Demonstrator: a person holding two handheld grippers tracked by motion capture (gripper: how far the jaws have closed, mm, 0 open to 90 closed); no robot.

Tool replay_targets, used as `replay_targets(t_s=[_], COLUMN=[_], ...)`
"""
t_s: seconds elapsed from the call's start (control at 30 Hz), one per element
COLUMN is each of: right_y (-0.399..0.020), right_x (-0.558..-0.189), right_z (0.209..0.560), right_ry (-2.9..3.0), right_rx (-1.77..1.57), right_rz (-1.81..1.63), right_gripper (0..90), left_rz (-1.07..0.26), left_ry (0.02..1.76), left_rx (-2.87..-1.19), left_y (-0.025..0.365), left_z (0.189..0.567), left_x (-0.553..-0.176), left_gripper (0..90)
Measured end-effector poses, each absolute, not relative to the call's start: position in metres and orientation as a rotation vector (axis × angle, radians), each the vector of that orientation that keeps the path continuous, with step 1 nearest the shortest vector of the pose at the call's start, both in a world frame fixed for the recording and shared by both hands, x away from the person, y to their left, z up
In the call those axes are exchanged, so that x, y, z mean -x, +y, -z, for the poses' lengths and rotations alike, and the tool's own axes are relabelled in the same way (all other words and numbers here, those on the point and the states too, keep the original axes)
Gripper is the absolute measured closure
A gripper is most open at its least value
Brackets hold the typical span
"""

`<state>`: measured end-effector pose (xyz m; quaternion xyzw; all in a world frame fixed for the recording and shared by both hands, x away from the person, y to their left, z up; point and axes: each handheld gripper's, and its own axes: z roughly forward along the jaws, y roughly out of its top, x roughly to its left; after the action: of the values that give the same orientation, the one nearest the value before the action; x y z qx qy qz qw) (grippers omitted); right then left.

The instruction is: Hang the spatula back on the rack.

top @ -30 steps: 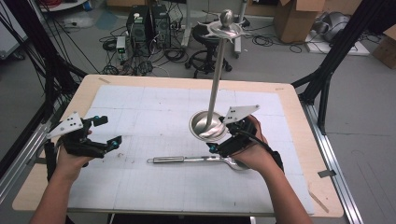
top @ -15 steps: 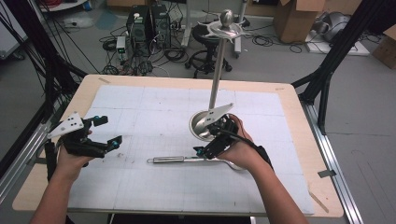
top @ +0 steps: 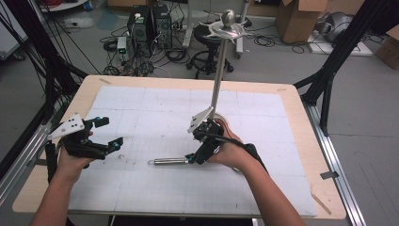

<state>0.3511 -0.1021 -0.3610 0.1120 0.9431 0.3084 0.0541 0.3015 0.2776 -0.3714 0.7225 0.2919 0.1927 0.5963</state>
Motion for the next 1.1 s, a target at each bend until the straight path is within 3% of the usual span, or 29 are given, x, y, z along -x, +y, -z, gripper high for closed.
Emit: replay_targets(t_s=[0.3, 0.4, 0.63, 1.1], right_y=[-0.09, -0.086, -0.076, -0.063], right_x=[-0.355, -0.355, -0.354, -0.354], right_z=[0.377, 0.381, 0.394, 0.411], right_ry=[2.92, 2.944, 2.996, 3.057], right_rx=[-0.307, -0.294, -0.264, -0.179], right_rz=[-0.848, -0.811, -0.73, -0.586], right_gripper=[7.9, 14.6, 18.1, 37.7], left_rz=[-0.442, -0.439, -0.44, -0.428], left_ry=[0.67, 0.665, 0.667, 0.657], left_rx=[-1.675, -1.676, -1.678, -1.68], left_y=[0.278, 0.278, 0.277, 0.277], left_z=[0.371, 0.371, 0.372, 0.372], left_x=[-0.301, -0.301, -0.301, -0.301], left_gripper=[1.7, 1.7, 1.7, 1.7])
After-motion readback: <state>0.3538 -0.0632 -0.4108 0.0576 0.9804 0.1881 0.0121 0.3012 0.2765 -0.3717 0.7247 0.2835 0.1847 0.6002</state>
